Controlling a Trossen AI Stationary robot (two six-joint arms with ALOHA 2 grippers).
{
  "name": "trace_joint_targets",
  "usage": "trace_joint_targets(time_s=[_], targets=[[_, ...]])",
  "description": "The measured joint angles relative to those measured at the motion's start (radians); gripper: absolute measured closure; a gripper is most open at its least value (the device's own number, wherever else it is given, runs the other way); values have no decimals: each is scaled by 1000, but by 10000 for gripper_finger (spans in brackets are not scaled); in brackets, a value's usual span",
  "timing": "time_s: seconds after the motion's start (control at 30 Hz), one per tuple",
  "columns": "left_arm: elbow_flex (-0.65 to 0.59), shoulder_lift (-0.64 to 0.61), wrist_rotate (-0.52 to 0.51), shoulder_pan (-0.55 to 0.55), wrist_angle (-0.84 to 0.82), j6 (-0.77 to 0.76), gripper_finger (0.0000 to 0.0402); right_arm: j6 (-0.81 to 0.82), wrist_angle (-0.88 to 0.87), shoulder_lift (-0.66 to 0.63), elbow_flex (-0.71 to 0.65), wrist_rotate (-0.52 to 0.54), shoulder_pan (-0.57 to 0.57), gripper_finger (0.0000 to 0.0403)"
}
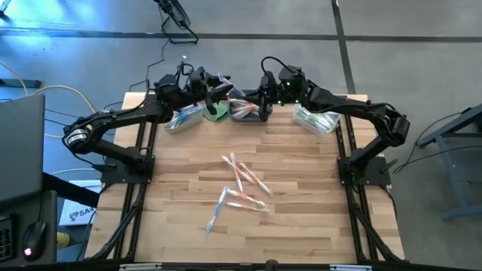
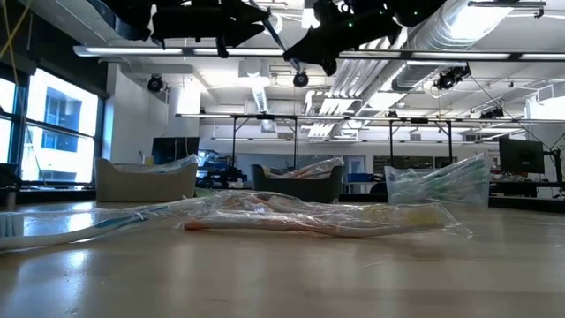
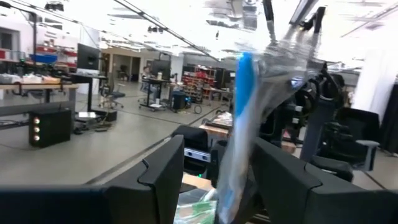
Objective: Pick & Place Toothbrushes
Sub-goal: Put the top blue toothbrush into the gray bin
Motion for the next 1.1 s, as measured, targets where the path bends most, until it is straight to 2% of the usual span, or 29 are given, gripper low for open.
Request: trace_joint_targets(time_s=[0.93, 1.1], targets=[[0, 0, 18, 0, 4, -55, 224, 7, 1, 5, 0, 1, -1, 392], [0, 0, 23, 0, 4, -56, 256, 11, 0, 32, 0, 2, 0, 392]])
